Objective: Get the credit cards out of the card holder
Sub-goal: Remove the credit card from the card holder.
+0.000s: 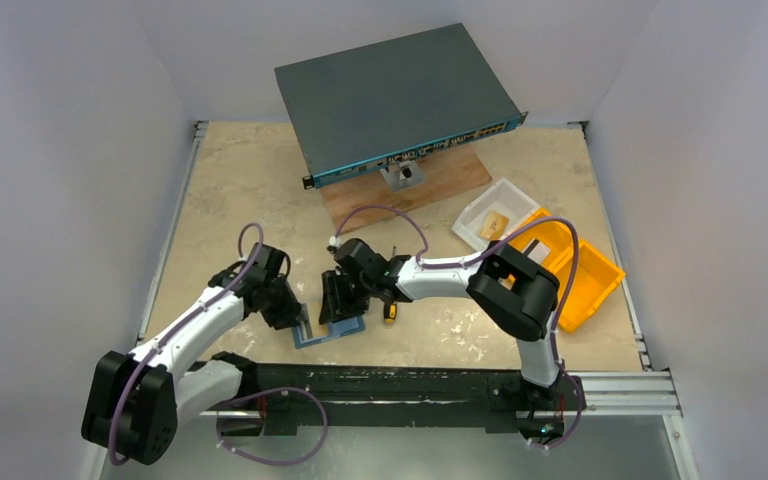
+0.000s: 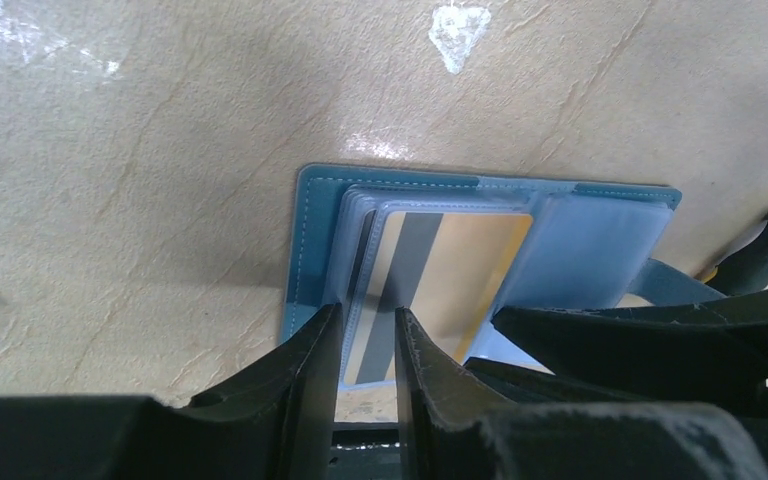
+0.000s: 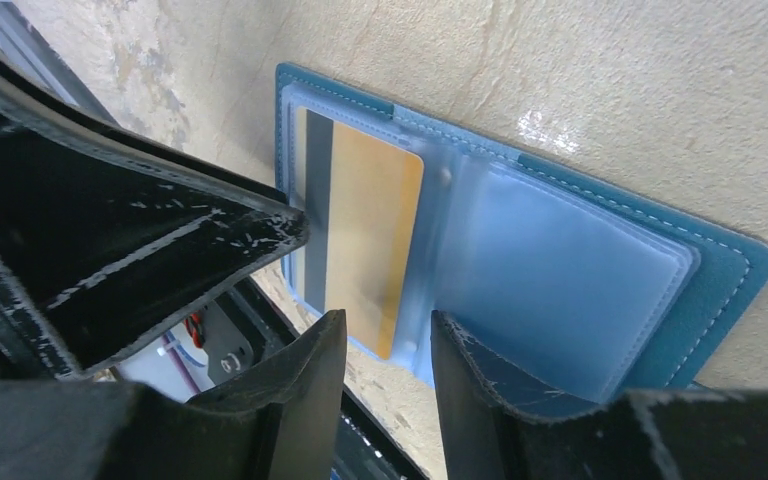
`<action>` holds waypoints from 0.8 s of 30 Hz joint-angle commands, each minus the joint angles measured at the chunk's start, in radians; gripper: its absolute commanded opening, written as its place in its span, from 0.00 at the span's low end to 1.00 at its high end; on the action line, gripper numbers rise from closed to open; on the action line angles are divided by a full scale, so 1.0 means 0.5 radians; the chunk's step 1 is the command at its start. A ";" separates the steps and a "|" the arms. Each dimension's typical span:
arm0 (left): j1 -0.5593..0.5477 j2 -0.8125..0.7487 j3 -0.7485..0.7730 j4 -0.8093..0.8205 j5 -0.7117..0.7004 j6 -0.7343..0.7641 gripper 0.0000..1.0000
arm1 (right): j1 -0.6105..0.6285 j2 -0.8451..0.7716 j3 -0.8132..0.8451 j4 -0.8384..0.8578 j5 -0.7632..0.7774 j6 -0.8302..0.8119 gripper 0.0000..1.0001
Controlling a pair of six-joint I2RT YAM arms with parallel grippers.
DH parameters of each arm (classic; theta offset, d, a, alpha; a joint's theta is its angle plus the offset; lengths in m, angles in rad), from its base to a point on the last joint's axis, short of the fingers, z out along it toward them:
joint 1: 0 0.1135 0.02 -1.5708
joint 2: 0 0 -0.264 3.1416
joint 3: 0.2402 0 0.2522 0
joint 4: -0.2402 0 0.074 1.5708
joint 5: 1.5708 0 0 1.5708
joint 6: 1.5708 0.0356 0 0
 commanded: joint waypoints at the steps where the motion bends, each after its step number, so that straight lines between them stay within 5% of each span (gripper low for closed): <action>1: 0.012 0.041 -0.013 0.150 0.070 0.023 0.24 | -0.001 -0.003 0.079 0.113 -0.055 0.026 0.36; 14: 0.012 0.107 -0.037 0.209 0.101 0.028 0.11 | -0.030 0.046 0.003 0.194 -0.069 0.048 0.36; 24: 0.010 0.151 -0.076 0.166 0.033 -0.071 0.00 | -0.142 -0.017 -0.275 0.620 -0.266 0.205 0.36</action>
